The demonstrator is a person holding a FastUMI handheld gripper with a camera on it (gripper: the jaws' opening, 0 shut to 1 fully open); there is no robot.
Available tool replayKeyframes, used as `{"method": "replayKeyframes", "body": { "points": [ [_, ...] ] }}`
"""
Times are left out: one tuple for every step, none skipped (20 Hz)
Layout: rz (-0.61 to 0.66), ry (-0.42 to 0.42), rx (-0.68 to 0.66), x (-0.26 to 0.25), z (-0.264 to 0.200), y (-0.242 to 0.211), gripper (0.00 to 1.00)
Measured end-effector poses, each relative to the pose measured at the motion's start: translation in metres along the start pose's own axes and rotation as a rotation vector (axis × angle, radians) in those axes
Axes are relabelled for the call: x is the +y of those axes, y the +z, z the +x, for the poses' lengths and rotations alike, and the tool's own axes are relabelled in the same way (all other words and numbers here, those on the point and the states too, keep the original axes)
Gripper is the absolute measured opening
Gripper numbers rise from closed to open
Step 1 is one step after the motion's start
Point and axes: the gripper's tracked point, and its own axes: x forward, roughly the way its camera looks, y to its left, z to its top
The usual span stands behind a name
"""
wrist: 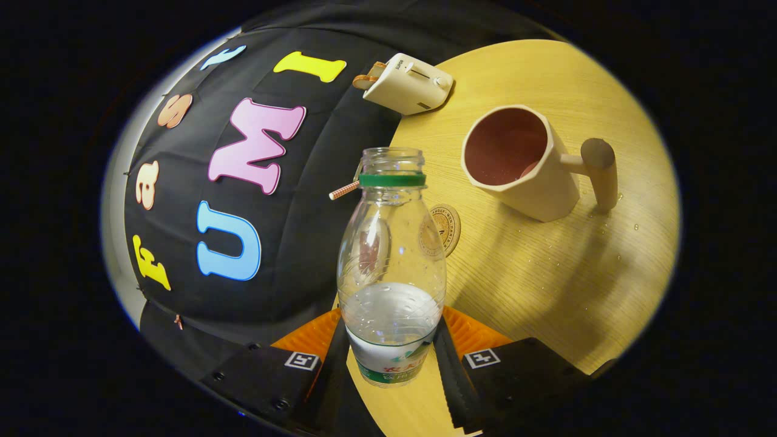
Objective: Take the bottle from table, then pour the juice into the cup, finally place the bottle on the coaster
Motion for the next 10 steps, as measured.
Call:
{"method": "replayKeyframes", "body": {
  "points": [
    [0.009,-0.009,-0.003,-0.002,0.000,0.002,0.72],
    [0.030,-0.012,-0.001,-0.002,0.001,0.005,0.72],
    [0.058,-0.011,-0.001,-0.002,0.002,0.008,0.72],
    [0.089,-0.010,-0.004,-0.002,0.004,0.011,0.72],
    [0.120,-0.012,-0.006,-0.002,0.003,0.013,0.72],
    [0.152,-0.013,-0.015,-0.003,0.003,0.017,0.72],
    [0.177,-0.015,-0.021,-0.004,0.001,0.020,0.72],
    [0.204,-0.015,-0.024,-0.005,0.002,0.023,0.72],
    [0.232,-0.017,-0.026,-0.006,0.002,0.025,0.72],
    [0.258,-0.019,-0.027,-0.007,0.004,0.027,0.72]
  ]
}}
